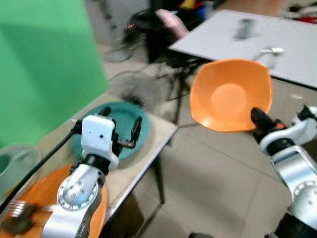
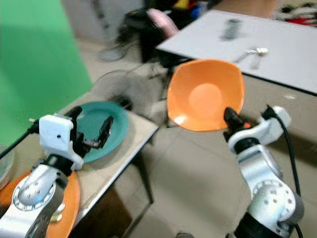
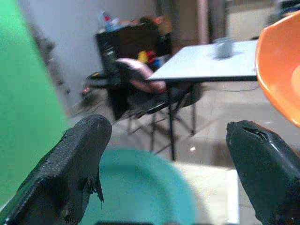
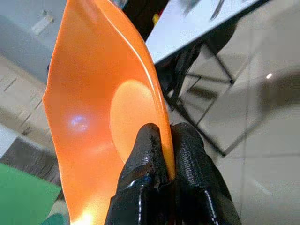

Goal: Setting the table

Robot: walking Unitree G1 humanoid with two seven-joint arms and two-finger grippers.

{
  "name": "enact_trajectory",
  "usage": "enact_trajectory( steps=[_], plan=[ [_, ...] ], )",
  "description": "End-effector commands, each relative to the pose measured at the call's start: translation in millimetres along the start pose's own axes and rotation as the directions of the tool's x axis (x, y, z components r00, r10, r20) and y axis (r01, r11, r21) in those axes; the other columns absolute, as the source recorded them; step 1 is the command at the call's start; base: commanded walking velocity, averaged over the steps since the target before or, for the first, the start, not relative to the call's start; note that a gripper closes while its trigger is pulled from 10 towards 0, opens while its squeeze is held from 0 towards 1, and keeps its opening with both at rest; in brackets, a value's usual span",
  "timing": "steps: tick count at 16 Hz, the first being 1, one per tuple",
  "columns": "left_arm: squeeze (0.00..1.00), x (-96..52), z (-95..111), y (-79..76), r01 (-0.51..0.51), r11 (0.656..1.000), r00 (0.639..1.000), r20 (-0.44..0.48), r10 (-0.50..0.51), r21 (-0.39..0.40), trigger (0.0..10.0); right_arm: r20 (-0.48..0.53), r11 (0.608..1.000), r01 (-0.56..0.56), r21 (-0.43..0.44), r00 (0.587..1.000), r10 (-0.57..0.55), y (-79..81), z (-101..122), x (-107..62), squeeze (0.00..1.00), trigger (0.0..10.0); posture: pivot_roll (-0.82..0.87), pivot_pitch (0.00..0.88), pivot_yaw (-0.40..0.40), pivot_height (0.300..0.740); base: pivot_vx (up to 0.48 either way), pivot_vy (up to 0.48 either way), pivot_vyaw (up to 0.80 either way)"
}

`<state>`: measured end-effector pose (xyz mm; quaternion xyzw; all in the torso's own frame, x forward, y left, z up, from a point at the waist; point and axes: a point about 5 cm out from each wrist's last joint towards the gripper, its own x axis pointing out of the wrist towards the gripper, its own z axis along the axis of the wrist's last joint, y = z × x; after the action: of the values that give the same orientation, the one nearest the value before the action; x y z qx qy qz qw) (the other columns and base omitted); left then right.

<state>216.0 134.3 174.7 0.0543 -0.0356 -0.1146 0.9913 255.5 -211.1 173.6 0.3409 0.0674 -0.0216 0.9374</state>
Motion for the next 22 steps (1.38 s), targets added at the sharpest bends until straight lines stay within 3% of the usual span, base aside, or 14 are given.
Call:
enact_trajectory(
  steps=[1, 14, 17, 22],
  plan=[
    [0.00, 0.4, -3.0, 2.6, -0.016, 1.000, 1.000, -0.012, 0.017, 0.017, 10.0, 0.053, 1.000, -0.012, -0.016, 0.999, 0.013, 6.0, 9.4, -1.9, 0.00, 10.0, -0.11, 0.000, 0.064, 0.740, 0.311, 0.000, -0.77],
    [0.00, 6.7, -5.7, 5.8, -0.015, 0.999, 1.000, -0.026, 0.016, 0.039, 10.0, 0.071, 1.000, -0.009, -0.002, 0.997, 0.009, 12.5, 14.4, 5.4, 0.00, 10.0, -0.12, 0.000, 0.068, 0.740, 0.311, 0.000, -0.77],
    [0.00, 8.5, -6.3, 15.7, -0.074, 0.996, 0.997, -0.026, 0.076, 0.050, 10.0, 0.009, 0.992, -0.112, -0.054, 0.994, 0.113, 32.6, 18.8, 24.1, 0.00, 10.0, -0.11, 0.000, 0.069, 0.740, 0.309, 0.000, 0.00],
    [0.00, 5.1, -7.3, 23.8, -0.110, 0.992, 0.993, -0.034, 0.112, 0.066, 10.0, -0.049, 0.985, -0.156, -0.077, 0.987, 0.153, 43.4, 11.6, 36.6, 0.00, 10.0, -0.09, 0.000, 0.054, 0.740, 0.311, 0.000, 0.00]
  ],
)
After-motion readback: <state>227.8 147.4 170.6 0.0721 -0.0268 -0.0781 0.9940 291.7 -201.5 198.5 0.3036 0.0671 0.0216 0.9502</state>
